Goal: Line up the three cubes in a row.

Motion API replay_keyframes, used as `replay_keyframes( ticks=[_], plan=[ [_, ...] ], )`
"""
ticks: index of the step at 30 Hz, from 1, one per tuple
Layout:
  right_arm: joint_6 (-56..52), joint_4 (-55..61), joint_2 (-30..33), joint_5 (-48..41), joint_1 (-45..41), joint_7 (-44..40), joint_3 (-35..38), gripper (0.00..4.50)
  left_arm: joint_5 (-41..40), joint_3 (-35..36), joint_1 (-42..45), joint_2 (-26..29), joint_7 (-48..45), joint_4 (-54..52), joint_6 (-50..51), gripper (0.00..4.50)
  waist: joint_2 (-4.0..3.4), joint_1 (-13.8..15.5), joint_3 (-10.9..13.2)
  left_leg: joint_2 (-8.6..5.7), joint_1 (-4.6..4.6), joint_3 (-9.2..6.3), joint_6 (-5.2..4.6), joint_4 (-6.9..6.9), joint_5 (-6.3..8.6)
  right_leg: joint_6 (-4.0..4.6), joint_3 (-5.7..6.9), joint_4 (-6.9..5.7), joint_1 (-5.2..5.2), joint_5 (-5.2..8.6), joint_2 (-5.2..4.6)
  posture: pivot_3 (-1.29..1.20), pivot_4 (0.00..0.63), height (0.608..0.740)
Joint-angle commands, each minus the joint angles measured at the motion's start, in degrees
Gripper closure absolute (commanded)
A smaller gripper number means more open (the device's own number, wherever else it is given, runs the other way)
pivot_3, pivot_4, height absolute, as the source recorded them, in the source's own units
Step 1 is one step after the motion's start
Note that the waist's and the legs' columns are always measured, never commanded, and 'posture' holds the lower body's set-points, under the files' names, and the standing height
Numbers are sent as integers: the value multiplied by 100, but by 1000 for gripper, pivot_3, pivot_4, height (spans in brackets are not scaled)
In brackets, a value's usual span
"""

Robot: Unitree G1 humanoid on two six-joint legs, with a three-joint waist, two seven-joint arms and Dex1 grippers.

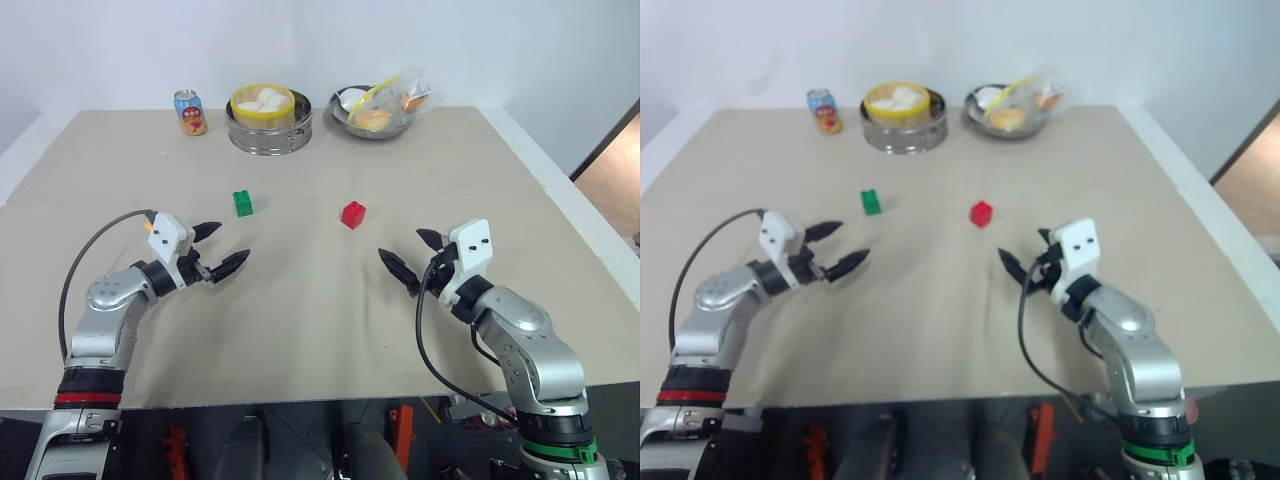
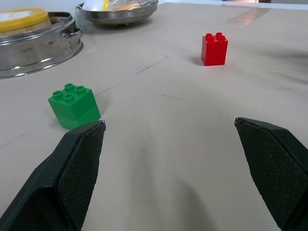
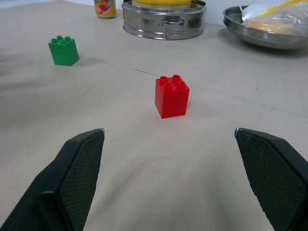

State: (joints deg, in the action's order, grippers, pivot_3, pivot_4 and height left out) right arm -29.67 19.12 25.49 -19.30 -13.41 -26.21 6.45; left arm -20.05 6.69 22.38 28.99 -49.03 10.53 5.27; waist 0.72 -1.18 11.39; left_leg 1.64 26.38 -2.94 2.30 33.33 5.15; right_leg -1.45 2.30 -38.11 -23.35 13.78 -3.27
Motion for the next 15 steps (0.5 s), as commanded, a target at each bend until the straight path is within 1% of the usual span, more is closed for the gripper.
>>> replay_keyframes(
  ticks=[1, 4, 8, 12, 15],
  plan=[
    [46, 256, 33, 21, -65, 40, 8, 0, -24, 22, 143, 29, -73, -103, -104, 51, 0, 0, 0, 0, 0, 0, 0, 0, 0, 0, 0, 0, 0, 0, 0, 0, 150, 740],
    [-48, 232, 12, 50, -246, 46, -110, 0, -73, -67, 62, -16, -115, -287, 20, 51, 0, 0, 0, 0, 0, 1, 0, 0, 0, 0, -1, 0, 0, 0, 0, 0, 150, 740],
    [-253, -173, -146, 162, -942, 155, -395, 0, -88, -191, -84, -133, -66, -606, 126, 51, 0, -13, 0, 4, 0, 11, -1, 0, 0, -2, -6, 0, -5, -7, 0, 0, 150, 740],
    [-306, -995, -295, 403, -1707, 233, -638, 0, -95, -260, -191, -237, 40, -914, 257, 51, 2, -10, -1, 9, -2, 20, -1, 2, 0, -1, -7, 0, -4, -10, 1, 0, 150, 740],
    [-160, -1867, -383, 570, -2287, 158, -755, 0, -139, -280, -250, -299, 87, -1126, 332, 51, 2, 3, -1, 8, 0, 25, -1, 2, -1, -1, -9, 1, -5, -9, 0, 0, 150, 740]
  ],
)
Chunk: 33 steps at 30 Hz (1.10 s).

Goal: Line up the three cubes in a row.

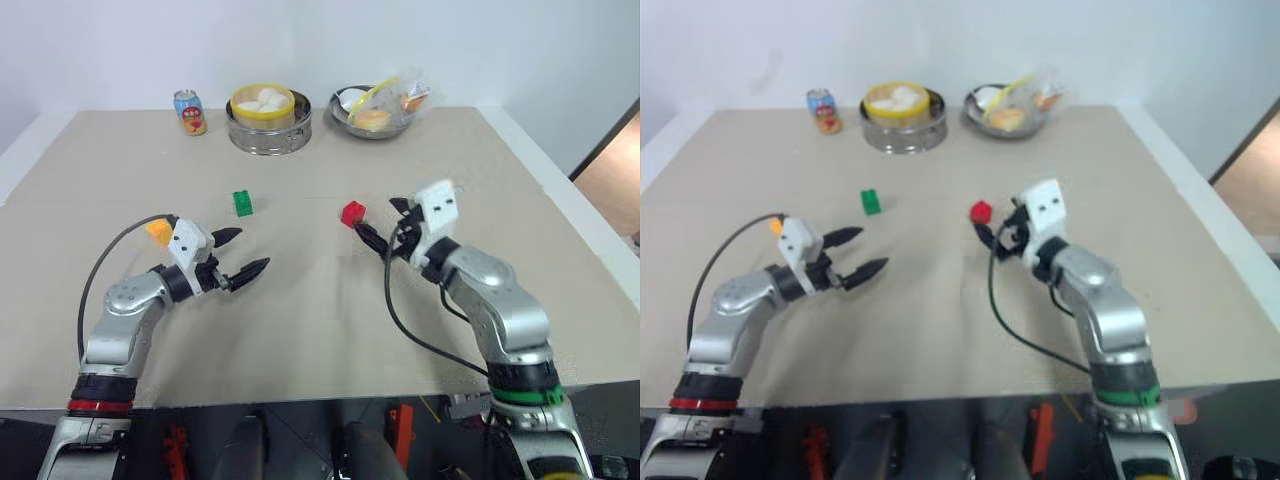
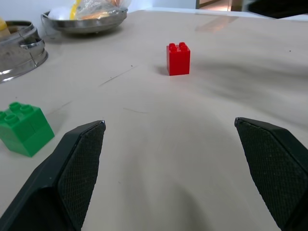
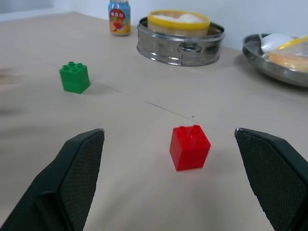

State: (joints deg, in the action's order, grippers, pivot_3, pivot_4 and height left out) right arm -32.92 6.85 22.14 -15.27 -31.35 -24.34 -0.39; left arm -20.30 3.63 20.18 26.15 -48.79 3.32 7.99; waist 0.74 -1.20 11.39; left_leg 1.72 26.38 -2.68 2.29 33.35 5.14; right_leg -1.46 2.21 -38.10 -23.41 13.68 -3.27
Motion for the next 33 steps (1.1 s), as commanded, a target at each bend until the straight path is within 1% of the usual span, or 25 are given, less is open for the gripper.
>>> replay_keyframes(
  ticks=[1, 6, 10, 13, 17, 25, 33],
  plan=[
    [274, -973, -58, 241, -671, -92, -126, 0, -162, 18, -75, -19, 32, -514, 77, 51, 0, 6, 0, -1, 1, 0, 0, 0, 0, 0, 0, 0, -1, 0, 0, 0, 150, 740],
    [637, -2133, -125, 442, -1289, -242, -235, 0, -274, -122, -383, 42, -95, -1034, 241, 51, 0, 1, 0, -2, 4, 6, -2, 1, 1, -5, -7, 2, -1, 2, 0, 0, 150, 740],
    [943, -2946, -219, 529, -1737, -359, -235, 0, -264, -121, -466, 36, -8, -1173, 291, 51, 0, -3, 0, -1, 4, 13, -6, 0, 3, -13, -18, 4, -4, -1, 6, 0, 150, 740],
    [1228, -3778, -382, 601, -2174, -439, -203, 0, -254, -122, -523, 20, 67, -1274, 351, 51, 0, -5, 0, 6, 3, 8, -6, 0, 3, -10, -20, 3, -4, -2, 17, 0, 150, 740],
    [1564, -4413, -503, 736, -2442, -533, -261, 0, -271, -175, -555, -33, 153, -1446, 439, 51, 0, -9, 1, 6, 3, 12, -6, 0, 3, -9, -24, 4, -5, -4, 17, 0, 150, 740],
    [1976, -5279, -562, 908, -2664, -565, -200, 0, -265, -168, -602, -45, 278, -1603, 528, 51, 0, -8, 0, 6, 3, 11, -7, -2, 3, -11, -27, 3, -5, -4, 20, 0, 150, 740],
    [2267, -5871, -611, 950, -2869, -588, -131, 0, -297, -143, -608, -49, 369, -1645, 603, 51, 0, -12, 1, 6, 3, 11, -7, -1, 3, -10, -28, 3, -6, -5, 22, 0, 150, 740]
  ],
)
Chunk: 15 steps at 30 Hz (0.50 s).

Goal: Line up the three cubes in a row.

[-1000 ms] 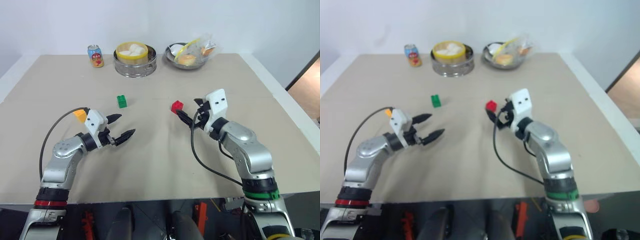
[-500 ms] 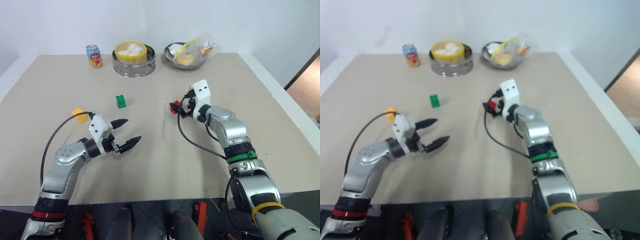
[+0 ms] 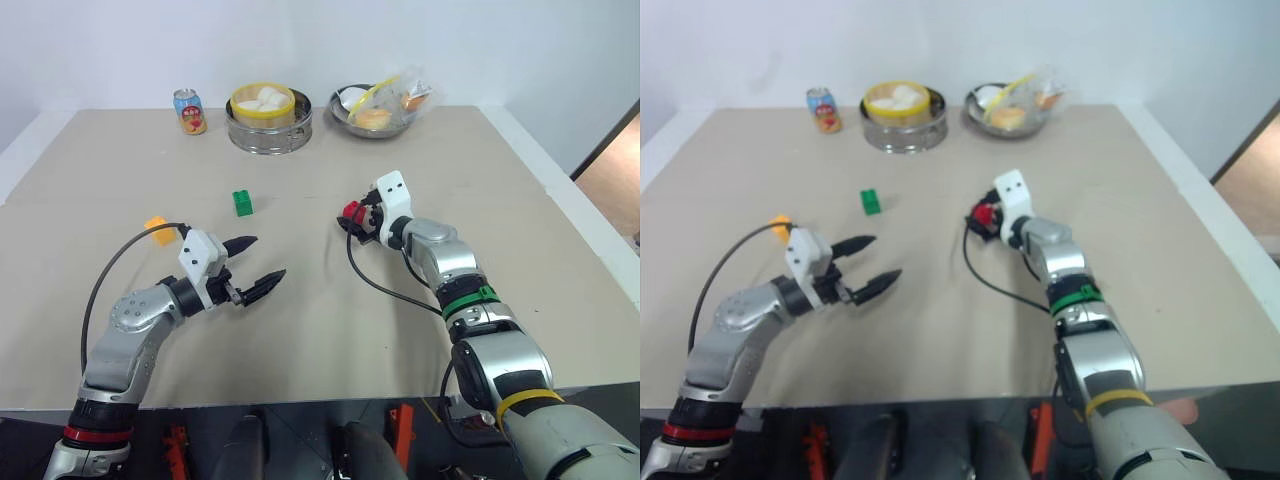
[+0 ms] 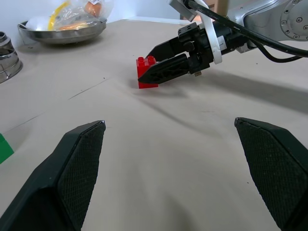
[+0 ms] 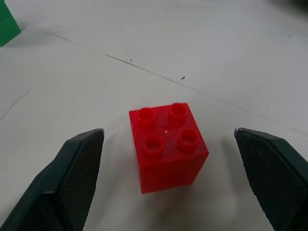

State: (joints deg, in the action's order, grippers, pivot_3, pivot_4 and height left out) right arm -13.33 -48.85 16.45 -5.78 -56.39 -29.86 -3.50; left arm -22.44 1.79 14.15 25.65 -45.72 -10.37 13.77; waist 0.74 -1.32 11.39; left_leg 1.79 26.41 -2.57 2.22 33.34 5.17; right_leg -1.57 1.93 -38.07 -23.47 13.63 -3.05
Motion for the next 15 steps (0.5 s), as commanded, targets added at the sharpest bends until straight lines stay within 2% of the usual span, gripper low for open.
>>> replay_keyframes(
  ticks=[1, 3, 4, 5, 10, 11, 15],
  plan=[
    [323, -346, -55, -9, -385, -46, 194, 0, -113, 34, -15, 0, 34, -284, 21, 51, 0, 0, 0, 0, 0, 0, 0, 0, 0, 0, 0, 0, 0, 0, 0, 0, 150, 740],
    [363, -440, -73, -12, -417, -85, 205, 635, -133, 10, -39, 16, -22, -311, -5, 0, 0, 0, 0, 0, 0, 0, 0, 0, 0, -1, 0, 0, 0, 0, 1, 0, 150, 740],
    [391, -485, -80, 0, -429, -106, 207, 787, -121, -2, -46, 27, -37, -321, -19, 0, 0, 0, 0, 0, 0, 0, 0, 0, 0, -1, -1, 0, 0, 0, 1, 0, 150, 740],
    [426, -539, -90, 26, -440, -115, 214, 1278, -109, -5, -47, 36, -33, -326, -23, 0, 0, 0, 0, 0, 0, 0, 0, 0, 0, -1, -1, 0, 0, 0, 1, 0, 150, 740],
    [576, -749, -120, 106, -519, -127, 231, 3069, -77, 0, -16, 61, -15, -303, -12, 0, 0, -1, 0, 0, 0, 0, 0, 0, 0, 0, -2, 0, 0, 0, 2, 0, 150, 740],
    [593, -771, -126, 113, -532, -123, 233, 3253, -72, 1, -12, 65, -14, -296, -14, 0, 0, -1, 0, 0, 0, 0, 0, 0, 0, 0, -2, 0, 0, 0, 2, 0, 150, 740],
    [668, -733, -152, 158, -556, -93, 230, 3249, -70, 18, 1, 89, -34, -253, -30, 0, 0, -2, 0, 0, 0, 0, 0, 0, 0, 0, -3, 0, 0, 0, 2, 0, 150, 740]
  ],
)
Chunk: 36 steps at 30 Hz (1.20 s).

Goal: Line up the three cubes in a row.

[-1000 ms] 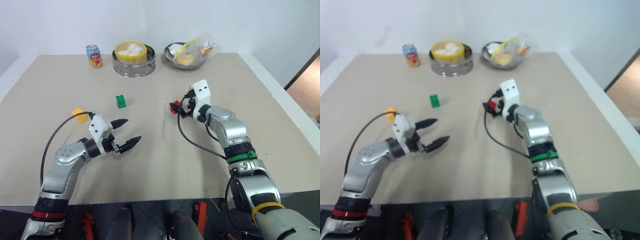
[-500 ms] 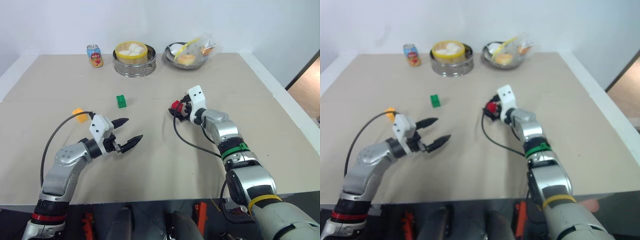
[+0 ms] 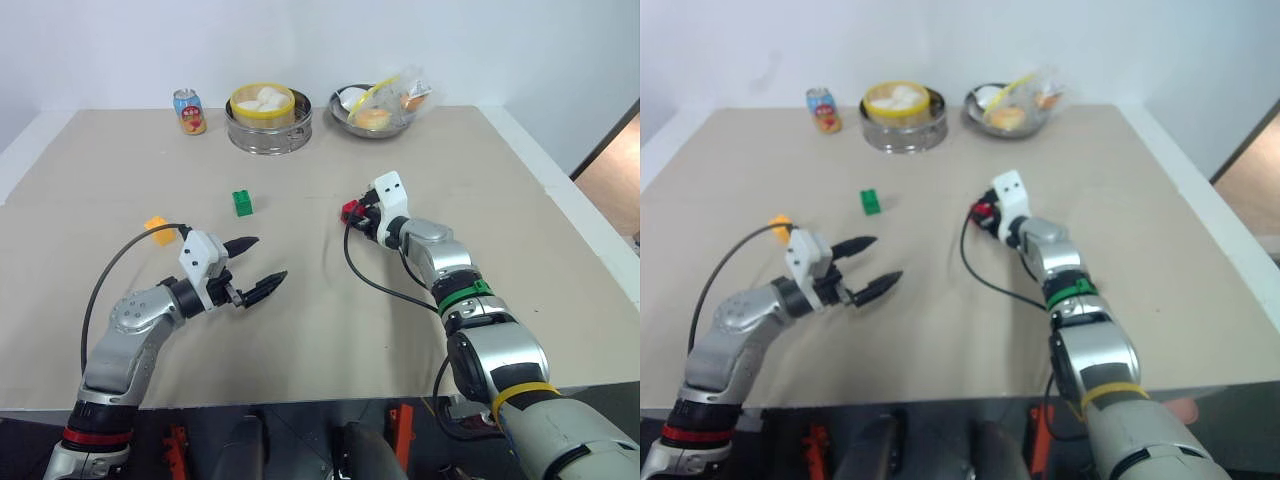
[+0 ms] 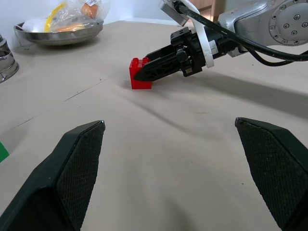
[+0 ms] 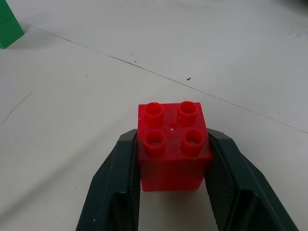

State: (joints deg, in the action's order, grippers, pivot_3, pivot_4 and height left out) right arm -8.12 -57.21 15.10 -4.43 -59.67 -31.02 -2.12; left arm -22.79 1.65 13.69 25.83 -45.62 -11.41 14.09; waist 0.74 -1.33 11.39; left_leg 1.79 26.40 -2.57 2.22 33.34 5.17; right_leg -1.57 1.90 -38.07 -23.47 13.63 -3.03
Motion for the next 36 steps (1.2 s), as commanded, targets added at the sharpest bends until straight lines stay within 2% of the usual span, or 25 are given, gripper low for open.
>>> replay_keyframes(
  ticks=[1, 4, 10, 13, 19, 25, 36],
  plan=[
    [167, 169, -11, 69, -217, 24, 56, 3249, -43, 41, 46, 83, -66, -140, -70, 0, 0, 0, 0, 0, 0, 0, 0, 0, 0, 0, 0, 0, 0, 0, 0, 0, 150, 740],
    [4, 1087, 80, 175, 26, -404, -222, 3249, -176, 123, 3, 178, -256, -168, -84, 0, 0, 0, 0, 0, 1, 0, 0, 0, 0, 0, 0, 0, -2, 0, 0, 0, 150, 740],
    [-1221, 4876, 951, -563, 1485, -2645, -1094, 3249, -299, 222, 1, 421, -641, -58, -142, 0, -1, 30, 0, 2, 3, -6, -2, -7, 3, -4, 4, 0, -3, 8, 2, 0, 150, 740],
    [-1660, 5710, 1350, -857, 1871, -3193, -1238, 3249, -371, 191, 45, 430, -732, -33, -105, 0, 0, 36, 0, 1, 4, -6, 0, -6, 10, -5, 6, 0, 2, 18, -2, 0, 150, 740],
    [-1496, 5627, 1650, -781, 1979, -3670, -1420, 3249, -604, 60, -43, 443, -1052, -146, -4, 0, 0, 5, 0, 10, -2, 7, 14, 8, 19, 11, 15, 1, -2, 9, -14, 0, 150, 740],
    [-1389, 5395, 1612, -748, 1924, -3938, -1477, 3249, -663, 44, -241, 648, -1409, -241, -53, 0, 0, 9, 0, 9, -1, 13, 9, 7, 16, 14, 14, 1, -4, 9, -15, 0, 150, 740],
    [-1067, 5005, 1510, -626, 1912, -4074, -1581, 3249, -692, 80, -252, 700, -1357, -318, 56, 0, 1, 10, 0, 8, 0, 11, 10, 7, 17, 11, 13, 1, -4, 14, -14, 0, 150, 740]
  ],
)
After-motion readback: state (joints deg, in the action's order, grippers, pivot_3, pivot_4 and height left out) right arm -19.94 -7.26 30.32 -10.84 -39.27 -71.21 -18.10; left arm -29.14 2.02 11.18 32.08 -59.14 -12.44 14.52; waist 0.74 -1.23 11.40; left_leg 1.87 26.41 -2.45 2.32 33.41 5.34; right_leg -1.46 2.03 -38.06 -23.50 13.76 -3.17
